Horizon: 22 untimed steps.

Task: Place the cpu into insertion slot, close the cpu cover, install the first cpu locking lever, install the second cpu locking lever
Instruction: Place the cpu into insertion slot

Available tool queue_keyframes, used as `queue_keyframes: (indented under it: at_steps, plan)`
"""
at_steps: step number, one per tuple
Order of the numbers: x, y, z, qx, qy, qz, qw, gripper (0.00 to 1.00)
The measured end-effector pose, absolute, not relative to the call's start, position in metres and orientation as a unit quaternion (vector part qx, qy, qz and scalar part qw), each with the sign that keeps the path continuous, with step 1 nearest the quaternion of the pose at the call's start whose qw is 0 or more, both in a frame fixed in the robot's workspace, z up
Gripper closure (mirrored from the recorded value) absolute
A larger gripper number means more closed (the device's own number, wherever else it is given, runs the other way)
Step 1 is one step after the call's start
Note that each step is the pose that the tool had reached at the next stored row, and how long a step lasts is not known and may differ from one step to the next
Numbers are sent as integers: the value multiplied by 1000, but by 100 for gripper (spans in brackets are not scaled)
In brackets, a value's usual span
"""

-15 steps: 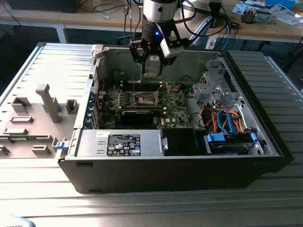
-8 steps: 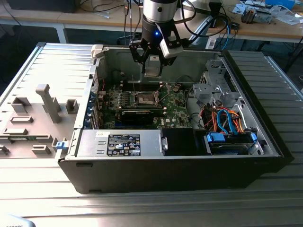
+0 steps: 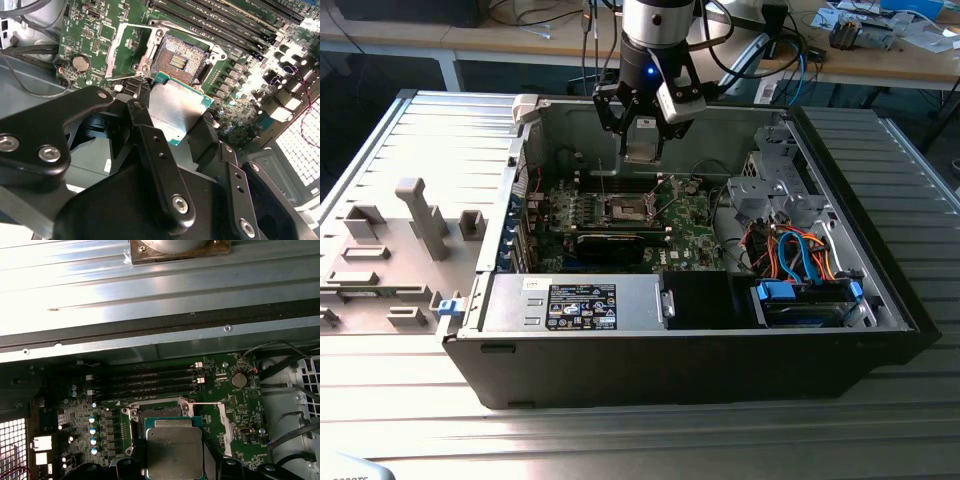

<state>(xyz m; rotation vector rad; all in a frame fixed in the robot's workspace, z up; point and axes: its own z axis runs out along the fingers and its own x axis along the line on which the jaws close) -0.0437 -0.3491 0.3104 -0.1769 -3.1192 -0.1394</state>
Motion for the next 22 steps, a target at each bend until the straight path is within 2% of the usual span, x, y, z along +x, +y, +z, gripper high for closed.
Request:
queue_keyframes:
  at_steps: [22]
  plan:
    - [-44,-349,310,-88,-995,-45,6,46]
